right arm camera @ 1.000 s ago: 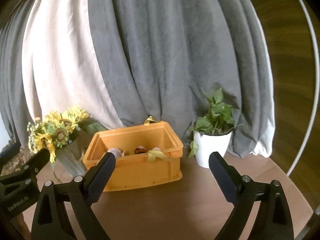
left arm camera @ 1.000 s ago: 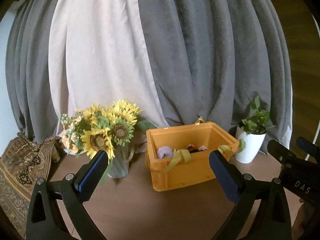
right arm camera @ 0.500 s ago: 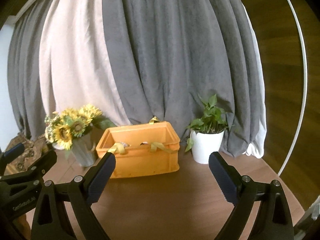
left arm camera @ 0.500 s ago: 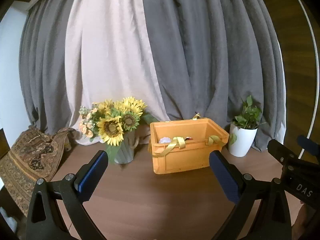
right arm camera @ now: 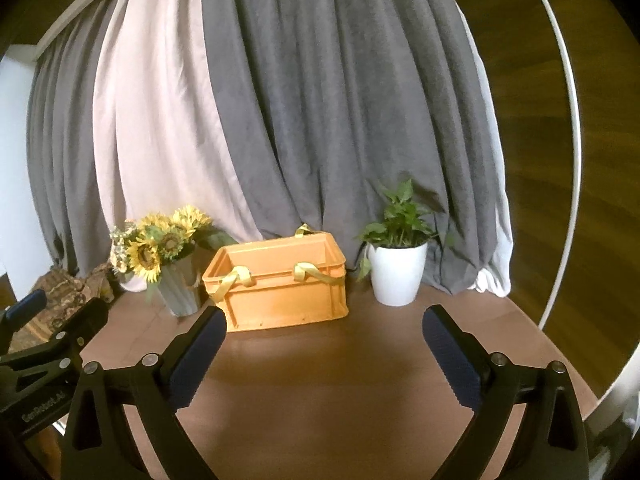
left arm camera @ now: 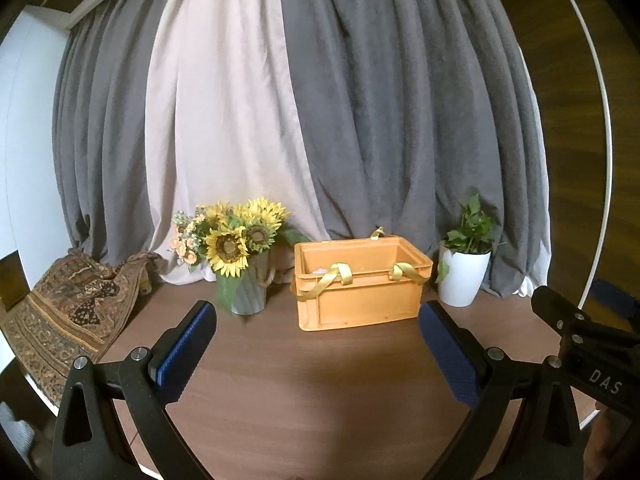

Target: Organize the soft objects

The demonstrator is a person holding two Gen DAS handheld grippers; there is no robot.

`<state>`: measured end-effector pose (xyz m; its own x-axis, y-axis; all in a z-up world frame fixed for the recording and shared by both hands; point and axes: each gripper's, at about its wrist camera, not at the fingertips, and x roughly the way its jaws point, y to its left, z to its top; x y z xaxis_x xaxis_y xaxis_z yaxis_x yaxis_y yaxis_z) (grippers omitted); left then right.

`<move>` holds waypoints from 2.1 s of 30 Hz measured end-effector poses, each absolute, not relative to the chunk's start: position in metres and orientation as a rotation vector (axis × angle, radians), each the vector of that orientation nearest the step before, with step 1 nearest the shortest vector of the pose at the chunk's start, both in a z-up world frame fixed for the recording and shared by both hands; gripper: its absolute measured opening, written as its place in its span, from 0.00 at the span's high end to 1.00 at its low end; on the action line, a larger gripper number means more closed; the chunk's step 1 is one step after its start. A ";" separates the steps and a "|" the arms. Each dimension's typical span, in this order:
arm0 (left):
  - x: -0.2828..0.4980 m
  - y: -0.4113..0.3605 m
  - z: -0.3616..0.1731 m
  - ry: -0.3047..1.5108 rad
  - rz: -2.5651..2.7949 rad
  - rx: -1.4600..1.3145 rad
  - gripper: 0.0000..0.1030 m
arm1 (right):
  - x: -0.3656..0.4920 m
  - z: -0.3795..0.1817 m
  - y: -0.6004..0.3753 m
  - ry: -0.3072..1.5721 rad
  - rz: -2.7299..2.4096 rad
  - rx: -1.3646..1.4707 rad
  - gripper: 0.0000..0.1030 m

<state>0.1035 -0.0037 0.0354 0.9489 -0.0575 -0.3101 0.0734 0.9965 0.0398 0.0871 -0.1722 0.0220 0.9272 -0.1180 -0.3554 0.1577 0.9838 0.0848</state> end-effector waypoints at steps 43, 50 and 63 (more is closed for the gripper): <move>0.049 -0.006 0.034 0.306 -0.050 0.047 0.00 | 0.034 0.022 -0.173 0.341 -0.124 0.102 0.03; 0.048 -0.009 0.034 0.307 -0.052 0.049 0.00 | 0.033 0.024 -0.178 0.339 -0.125 0.100 0.03; 0.048 -0.013 0.034 0.309 -0.051 0.049 0.00 | 0.035 0.025 -0.180 0.339 -0.130 0.100 0.03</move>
<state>0.0478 -0.0126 0.0339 0.9513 -0.0428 -0.3052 0.0580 0.9975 0.0407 0.0351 -0.1804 0.0246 0.9349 -0.1099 -0.3374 0.1434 0.9868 0.0759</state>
